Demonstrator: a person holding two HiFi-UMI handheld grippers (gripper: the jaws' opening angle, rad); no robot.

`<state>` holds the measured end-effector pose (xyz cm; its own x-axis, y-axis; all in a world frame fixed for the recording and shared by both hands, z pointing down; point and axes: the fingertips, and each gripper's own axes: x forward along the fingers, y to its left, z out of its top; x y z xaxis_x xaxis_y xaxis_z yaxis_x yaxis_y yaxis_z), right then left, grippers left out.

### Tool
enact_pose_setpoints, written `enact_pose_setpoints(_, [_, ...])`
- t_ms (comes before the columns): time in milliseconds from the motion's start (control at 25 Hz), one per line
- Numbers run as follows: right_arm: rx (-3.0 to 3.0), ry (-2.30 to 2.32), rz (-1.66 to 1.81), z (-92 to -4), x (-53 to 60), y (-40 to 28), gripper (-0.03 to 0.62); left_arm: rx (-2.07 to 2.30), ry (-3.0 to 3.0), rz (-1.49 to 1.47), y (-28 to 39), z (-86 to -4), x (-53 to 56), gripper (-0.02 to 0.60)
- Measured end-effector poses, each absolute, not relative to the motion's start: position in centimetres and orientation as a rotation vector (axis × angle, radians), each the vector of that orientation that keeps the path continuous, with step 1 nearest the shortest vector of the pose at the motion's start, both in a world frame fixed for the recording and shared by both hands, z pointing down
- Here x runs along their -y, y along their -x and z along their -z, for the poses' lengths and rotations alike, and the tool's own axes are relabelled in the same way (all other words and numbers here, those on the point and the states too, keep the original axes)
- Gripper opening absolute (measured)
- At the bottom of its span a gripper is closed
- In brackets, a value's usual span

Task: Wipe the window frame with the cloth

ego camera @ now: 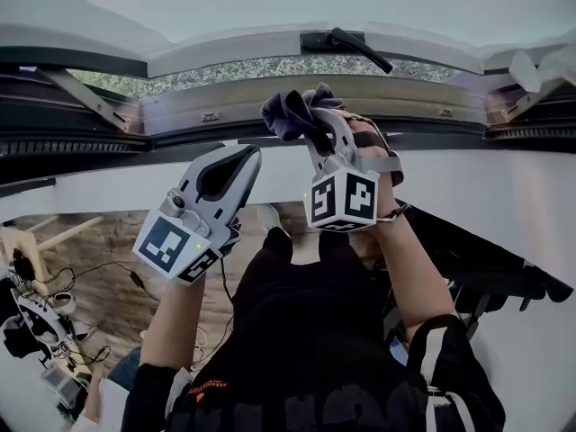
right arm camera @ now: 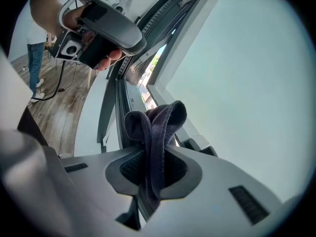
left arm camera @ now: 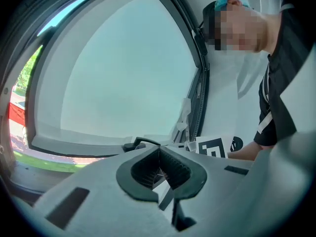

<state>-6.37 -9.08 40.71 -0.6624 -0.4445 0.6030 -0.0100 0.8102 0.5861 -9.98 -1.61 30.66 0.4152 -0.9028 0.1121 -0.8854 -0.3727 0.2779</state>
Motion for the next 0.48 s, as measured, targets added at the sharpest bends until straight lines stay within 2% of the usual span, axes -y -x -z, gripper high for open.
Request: enact_pose_setpoints(480, [2.179,-0.459,0.644,-40.4,12.4,-0.9,0.044,1.444,-2.452,0.055,4.0,-30.2,4.9,0.021])
